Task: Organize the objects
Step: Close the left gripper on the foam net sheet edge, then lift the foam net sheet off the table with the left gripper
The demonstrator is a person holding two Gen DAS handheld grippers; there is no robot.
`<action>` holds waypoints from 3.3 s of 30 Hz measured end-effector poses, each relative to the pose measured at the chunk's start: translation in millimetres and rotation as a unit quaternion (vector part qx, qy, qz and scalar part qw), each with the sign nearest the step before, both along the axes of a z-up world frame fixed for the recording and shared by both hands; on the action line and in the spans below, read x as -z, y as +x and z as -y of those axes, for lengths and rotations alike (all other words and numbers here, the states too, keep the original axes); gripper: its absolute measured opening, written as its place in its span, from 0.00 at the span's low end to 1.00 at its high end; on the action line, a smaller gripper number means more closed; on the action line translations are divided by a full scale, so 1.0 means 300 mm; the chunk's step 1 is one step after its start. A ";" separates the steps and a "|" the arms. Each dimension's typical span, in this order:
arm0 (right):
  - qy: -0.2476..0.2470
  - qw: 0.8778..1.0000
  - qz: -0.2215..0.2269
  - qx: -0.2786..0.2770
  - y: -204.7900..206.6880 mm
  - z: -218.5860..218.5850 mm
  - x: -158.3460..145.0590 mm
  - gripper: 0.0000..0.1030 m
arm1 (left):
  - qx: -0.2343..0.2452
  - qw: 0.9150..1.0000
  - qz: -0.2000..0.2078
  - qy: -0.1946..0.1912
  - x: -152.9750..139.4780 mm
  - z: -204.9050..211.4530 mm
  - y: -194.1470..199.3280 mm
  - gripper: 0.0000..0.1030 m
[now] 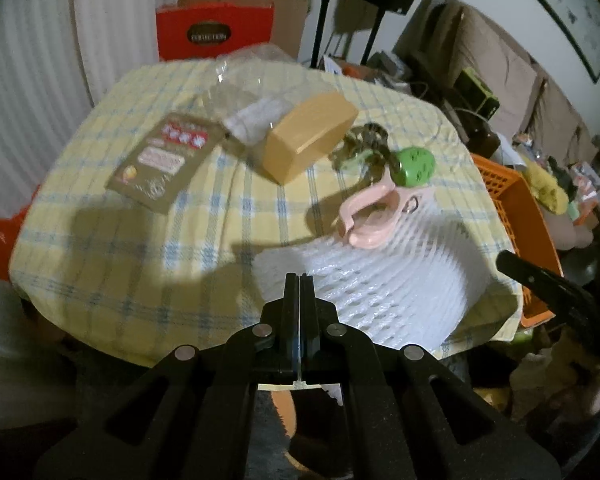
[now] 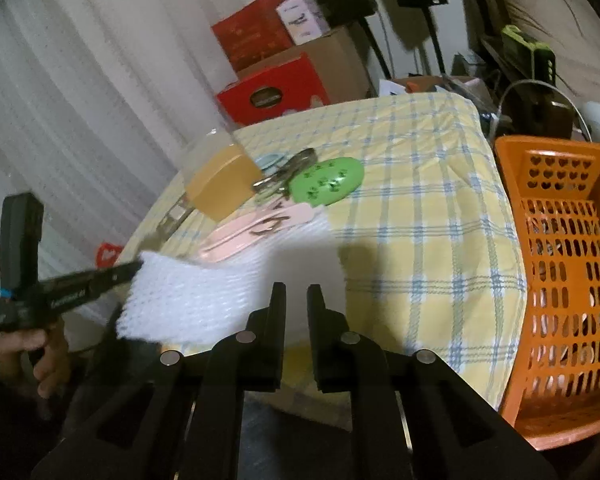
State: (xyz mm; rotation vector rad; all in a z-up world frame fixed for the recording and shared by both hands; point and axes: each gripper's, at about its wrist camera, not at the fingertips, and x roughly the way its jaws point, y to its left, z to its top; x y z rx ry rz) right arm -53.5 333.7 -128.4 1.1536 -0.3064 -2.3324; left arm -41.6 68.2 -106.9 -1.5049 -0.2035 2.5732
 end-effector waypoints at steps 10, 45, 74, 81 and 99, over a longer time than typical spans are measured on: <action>0.074 0.997 -0.037 -0.007 -0.087 0.061 0.051 0.53 | 0.003 0.999 0.029 0.025 0.055 -0.021 0.003 0.24; 0.048 0.998 0.027 -0.018 -0.008 0.027 0.084 0.23 | 0.013 0.993 0.065 0.098 0.060 -0.054 -0.019 0.50; 0.096 0.993 -0.035 -0.059 0.056 0.132 0.078 0.28 | 0.060 0.996 0.036 0.046 0.019 -0.116 0.050 0.07; 0.111 0.990 -0.047 -0.070 0.076 0.157 0.056 0.21 | 0.069 0.996 0.023 0.050 0.008 -0.103 0.059 0.06; 0.138 0.983 -0.096 -0.079 0.135 0.223 -0.006 0.20 | 0.034 0.999 -0.034 0.004 -0.022 -0.084 0.089 0.06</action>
